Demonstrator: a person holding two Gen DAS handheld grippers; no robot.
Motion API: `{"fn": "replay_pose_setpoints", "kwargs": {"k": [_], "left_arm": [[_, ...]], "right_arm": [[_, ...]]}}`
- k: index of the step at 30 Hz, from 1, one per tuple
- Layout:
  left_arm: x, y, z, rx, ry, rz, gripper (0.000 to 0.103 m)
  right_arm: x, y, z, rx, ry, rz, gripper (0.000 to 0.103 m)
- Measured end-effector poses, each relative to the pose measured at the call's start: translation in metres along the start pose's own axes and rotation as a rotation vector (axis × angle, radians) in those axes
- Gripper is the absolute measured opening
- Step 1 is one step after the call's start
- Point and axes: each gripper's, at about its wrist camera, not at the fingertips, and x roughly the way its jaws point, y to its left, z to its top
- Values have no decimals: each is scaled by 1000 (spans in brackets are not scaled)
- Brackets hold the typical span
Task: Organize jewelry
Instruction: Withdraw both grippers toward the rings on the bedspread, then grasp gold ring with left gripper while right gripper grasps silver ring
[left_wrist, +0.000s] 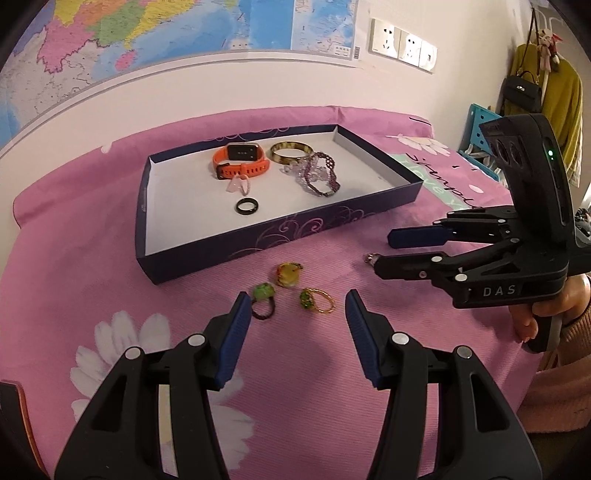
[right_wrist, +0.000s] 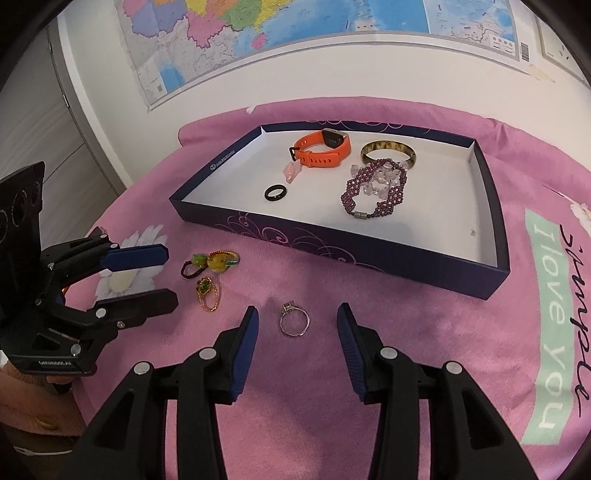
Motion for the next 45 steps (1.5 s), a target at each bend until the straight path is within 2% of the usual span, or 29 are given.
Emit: {"fn": "replay_pose_setpoints", "kwargs": {"k": [4,10,21,26,29,35,37,45], "left_arm": [[0,1,1,-17,4,-17,48],[3,-2,-1,-20,15,-49,41],[21,-4,1,-23,88,-42,34],[27,-4,4,-27,98,-38,33],[30,-5,5,-25,102,-21,26],[29,-6,5,-20,99,-12,16],[29,-5,5,-26,97,-13,9],[25,-3,4,-35,89,-23,9]], "right_arm": [[1,1,-1,0,-5,-6,48],[1,1,0,-1,-5,-9,48],[5,13,-1,-57,8,-48,47],[7,17,-1,-83,16,-60,36],[7,16,-1,-85,16,-80,26],[8,20,-2,-110,17,-123,16],[8,21,-1,-114,17,-127,16],[3,17,2,-81,7,-105,16]]}}
